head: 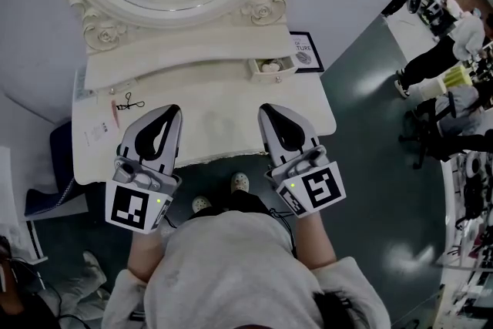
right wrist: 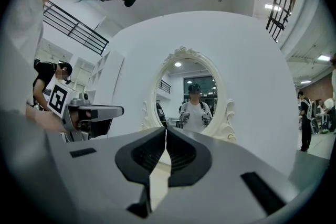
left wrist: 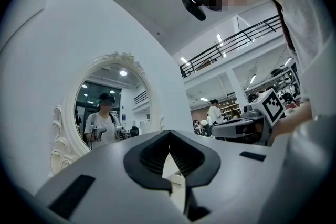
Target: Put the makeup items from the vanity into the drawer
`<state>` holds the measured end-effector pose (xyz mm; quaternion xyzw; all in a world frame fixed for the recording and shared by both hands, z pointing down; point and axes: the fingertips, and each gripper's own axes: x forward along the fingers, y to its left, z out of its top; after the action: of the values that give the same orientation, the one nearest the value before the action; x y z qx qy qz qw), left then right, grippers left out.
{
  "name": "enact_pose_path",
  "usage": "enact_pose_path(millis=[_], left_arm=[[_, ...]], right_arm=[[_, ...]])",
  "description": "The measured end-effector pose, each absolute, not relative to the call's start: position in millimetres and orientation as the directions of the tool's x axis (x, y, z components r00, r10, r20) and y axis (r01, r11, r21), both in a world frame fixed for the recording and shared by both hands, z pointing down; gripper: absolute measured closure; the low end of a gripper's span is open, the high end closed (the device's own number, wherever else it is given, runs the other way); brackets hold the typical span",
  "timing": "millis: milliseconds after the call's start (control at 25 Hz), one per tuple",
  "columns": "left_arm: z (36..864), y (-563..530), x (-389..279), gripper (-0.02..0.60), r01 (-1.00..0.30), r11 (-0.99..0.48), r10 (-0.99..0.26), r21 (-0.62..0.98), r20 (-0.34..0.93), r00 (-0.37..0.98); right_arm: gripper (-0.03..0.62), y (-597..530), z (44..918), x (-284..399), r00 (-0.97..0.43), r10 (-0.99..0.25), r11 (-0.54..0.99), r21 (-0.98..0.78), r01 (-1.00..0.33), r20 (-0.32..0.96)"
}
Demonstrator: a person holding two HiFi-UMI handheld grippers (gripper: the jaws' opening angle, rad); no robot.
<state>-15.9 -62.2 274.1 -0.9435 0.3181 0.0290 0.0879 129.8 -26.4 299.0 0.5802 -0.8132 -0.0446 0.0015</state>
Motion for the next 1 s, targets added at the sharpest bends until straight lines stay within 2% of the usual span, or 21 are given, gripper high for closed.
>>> enact_pose_path(millis=[200, 360, 1000], left_arm=[[262, -63, -18, 0.566, -0.614, -0.779, -0.593, -0.128, -0.168, 0.787], [268, -62, -21, 0.566, -0.606, -0.783, -0.589, -0.139, -0.144, 0.795], [258, -65, -24, 0.567, -0.612, -0.780, -0.586, -0.130, -0.192, 0.787]], right_arm=[[0.571, -25, 298, 125, -0.322, -0.945, 0.318, 0.061, -0.946, -0.059], [0.571, -23, 297, 123, -0.314, -0.947, 0.311, 0.052, -0.949, -0.067], [0.571, -26, 292, 116, -0.323, -0.943, 0.318, 0.068, -0.946, -0.084]])
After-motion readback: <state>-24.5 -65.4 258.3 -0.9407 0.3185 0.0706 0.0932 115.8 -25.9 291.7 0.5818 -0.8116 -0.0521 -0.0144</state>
